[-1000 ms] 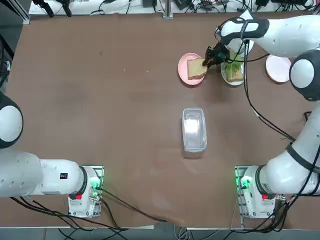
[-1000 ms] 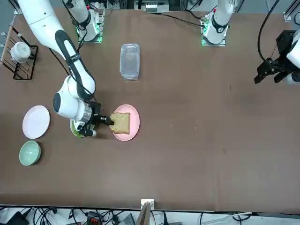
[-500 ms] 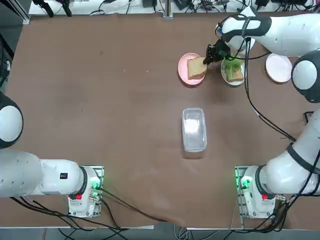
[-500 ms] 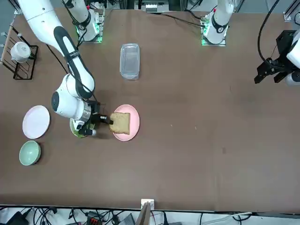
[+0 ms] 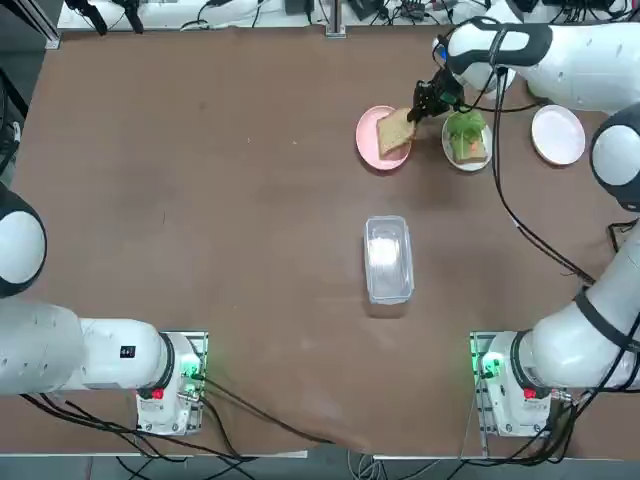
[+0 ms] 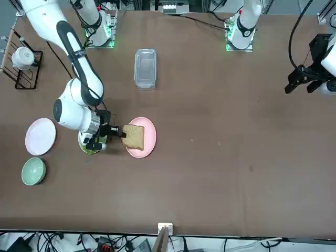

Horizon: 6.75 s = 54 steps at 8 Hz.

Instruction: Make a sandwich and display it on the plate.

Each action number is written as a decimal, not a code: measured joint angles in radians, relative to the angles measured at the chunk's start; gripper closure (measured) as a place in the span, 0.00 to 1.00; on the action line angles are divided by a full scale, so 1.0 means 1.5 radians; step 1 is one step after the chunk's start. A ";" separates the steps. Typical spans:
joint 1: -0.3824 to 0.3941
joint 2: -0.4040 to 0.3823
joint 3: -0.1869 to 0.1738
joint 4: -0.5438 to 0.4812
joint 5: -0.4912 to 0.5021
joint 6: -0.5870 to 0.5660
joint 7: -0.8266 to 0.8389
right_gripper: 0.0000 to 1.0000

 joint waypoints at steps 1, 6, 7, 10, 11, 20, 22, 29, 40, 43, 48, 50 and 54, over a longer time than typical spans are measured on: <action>0.000 -0.012 0.001 0.006 0.000 -0.004 0.000 0.94; -0.019 -0.031 -0.007 0.155 -0.028 -0.275 -0.040 0.94; -0.036 -0.028 -0.009 0.190 -0.035 -0.349 -0.087 0.94; -0.076 0.007 -0.011 0.272 -0.059 -0.506 -0.247 0.94; -0.081 0.034 -0.011 0.300 -0.069 -0.539 -0.303 0.94; -0.115 0.171 -0.012 0.476 -0.287 -0.635 -0.557 0.94; -0.114 0.172 -0.012 0.493 -0.310 -0.638 -0.575 0.94; -0.109 0.205 -0.009 0.523 -0.384 -0.625 -0.687 0.94; -0.104 0.234 -0.009 0.525 -0.395 -0.606 -0.732 0.80; -0.104 0.234 -0.008 0.525 -0.395 -0.606 -0.751 0.29; -0.102 0.233 -0.002 0.545 -0.395 -0.603 -0.754 0.00; -0.098 0.225 -0.001 0.558 -0.395 -0.604 -0.739 0.00; -0.100 0.124 -0.002 0.577 -0.395 -0.606 -0.450 0.00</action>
